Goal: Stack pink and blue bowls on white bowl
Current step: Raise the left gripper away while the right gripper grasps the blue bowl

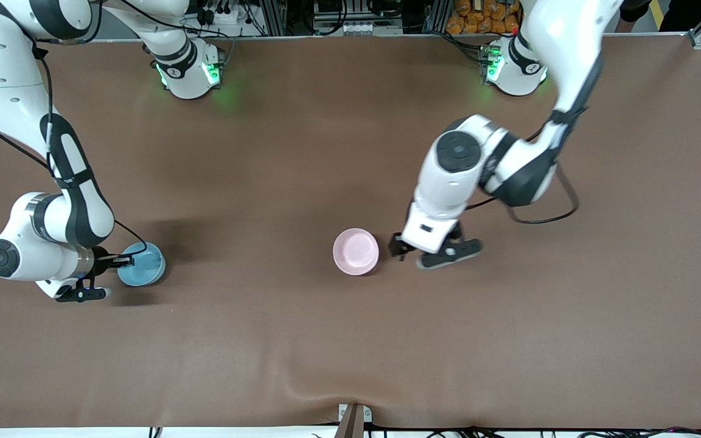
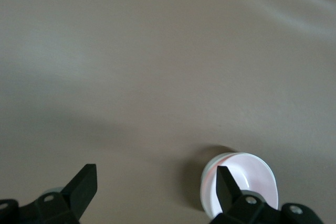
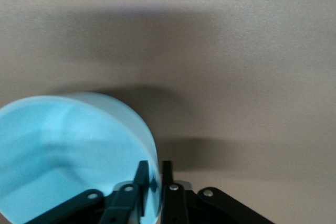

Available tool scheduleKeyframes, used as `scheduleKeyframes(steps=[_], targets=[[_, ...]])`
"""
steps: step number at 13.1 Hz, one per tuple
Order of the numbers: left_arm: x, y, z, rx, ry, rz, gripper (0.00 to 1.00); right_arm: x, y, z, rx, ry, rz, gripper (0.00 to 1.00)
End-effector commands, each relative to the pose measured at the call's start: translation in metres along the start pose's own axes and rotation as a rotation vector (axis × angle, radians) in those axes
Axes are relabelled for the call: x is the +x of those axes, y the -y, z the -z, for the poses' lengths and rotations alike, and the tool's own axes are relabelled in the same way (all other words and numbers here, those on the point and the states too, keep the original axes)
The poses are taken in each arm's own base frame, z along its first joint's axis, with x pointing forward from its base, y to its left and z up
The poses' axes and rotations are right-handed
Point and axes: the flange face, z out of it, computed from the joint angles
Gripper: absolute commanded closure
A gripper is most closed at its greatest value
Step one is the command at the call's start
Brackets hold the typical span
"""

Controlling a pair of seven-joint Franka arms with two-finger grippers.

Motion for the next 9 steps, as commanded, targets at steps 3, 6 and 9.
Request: scheduleKeyframes(steps=[3,6,9], targets=[[0.038,0.051,0.073,0.033,0.065,-0.024,0.00,0.003,0.008,0.043,0.095,-0.002,0.007,1.00],[0.061,0.088,0.099,0.059,0.083,-0.018,0.00,0.009,0.035,0.049,0.096,-0.006,0.050,1.00],[0.070,0.118,0.134,0.063,0.097,-0.032,0.00,0.013,0.083,0.070,0.135,0.063,0.122,1.00]])
